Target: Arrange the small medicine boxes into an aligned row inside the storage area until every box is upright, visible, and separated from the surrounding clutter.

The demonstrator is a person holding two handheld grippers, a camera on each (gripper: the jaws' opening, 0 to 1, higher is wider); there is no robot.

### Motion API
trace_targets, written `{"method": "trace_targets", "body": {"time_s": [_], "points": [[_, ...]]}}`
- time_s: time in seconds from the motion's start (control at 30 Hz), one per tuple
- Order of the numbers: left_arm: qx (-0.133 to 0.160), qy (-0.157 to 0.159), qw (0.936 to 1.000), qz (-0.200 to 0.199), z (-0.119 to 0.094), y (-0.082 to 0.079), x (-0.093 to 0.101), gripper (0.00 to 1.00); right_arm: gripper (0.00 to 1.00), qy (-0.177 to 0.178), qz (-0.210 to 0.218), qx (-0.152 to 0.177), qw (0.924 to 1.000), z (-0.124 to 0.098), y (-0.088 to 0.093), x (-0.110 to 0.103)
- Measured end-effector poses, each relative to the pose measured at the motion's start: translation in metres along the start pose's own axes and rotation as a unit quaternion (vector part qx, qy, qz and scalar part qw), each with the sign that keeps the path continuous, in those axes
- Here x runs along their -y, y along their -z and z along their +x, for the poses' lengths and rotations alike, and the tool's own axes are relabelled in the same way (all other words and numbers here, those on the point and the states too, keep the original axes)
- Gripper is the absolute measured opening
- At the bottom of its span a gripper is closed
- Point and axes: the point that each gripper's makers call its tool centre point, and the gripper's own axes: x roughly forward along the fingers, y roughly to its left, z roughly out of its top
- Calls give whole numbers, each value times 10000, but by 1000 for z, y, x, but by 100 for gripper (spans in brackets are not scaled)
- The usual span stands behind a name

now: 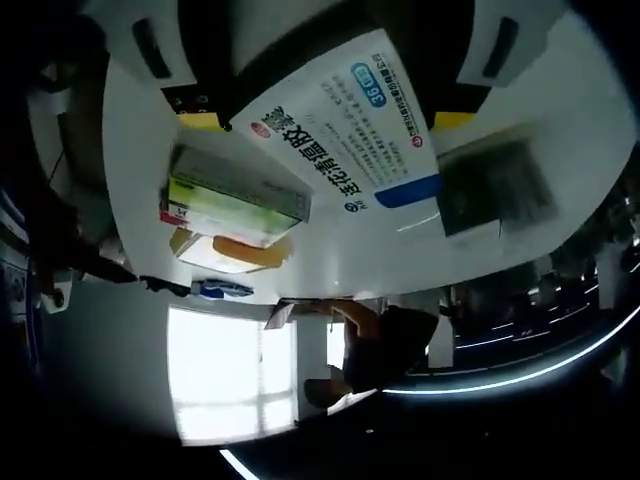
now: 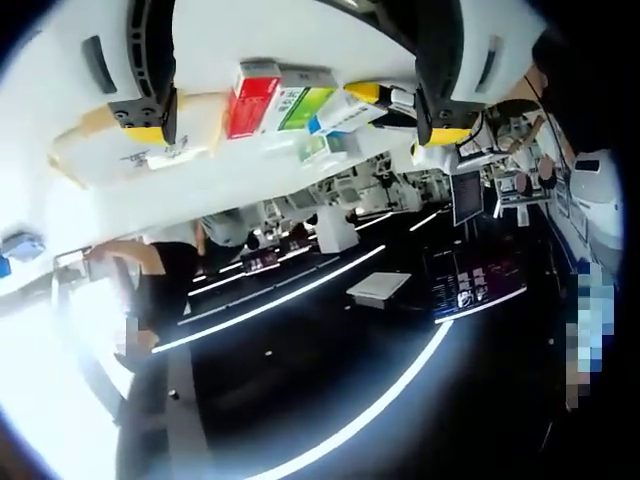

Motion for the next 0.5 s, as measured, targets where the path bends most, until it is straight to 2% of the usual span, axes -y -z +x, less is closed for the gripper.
{"method": "trace_targets", "body": {"time_s": [0.4, 0.5], "points": [[177, 154, 9997, 2, -4, 0, 1, 70, 97, 54, 138, 11, 9999, -4, 3, 5], [334, 395, 9982, -291, -8, -5, 8, 69, 97, 37, 189, -15, 9998, -5, 4, 5]]}}
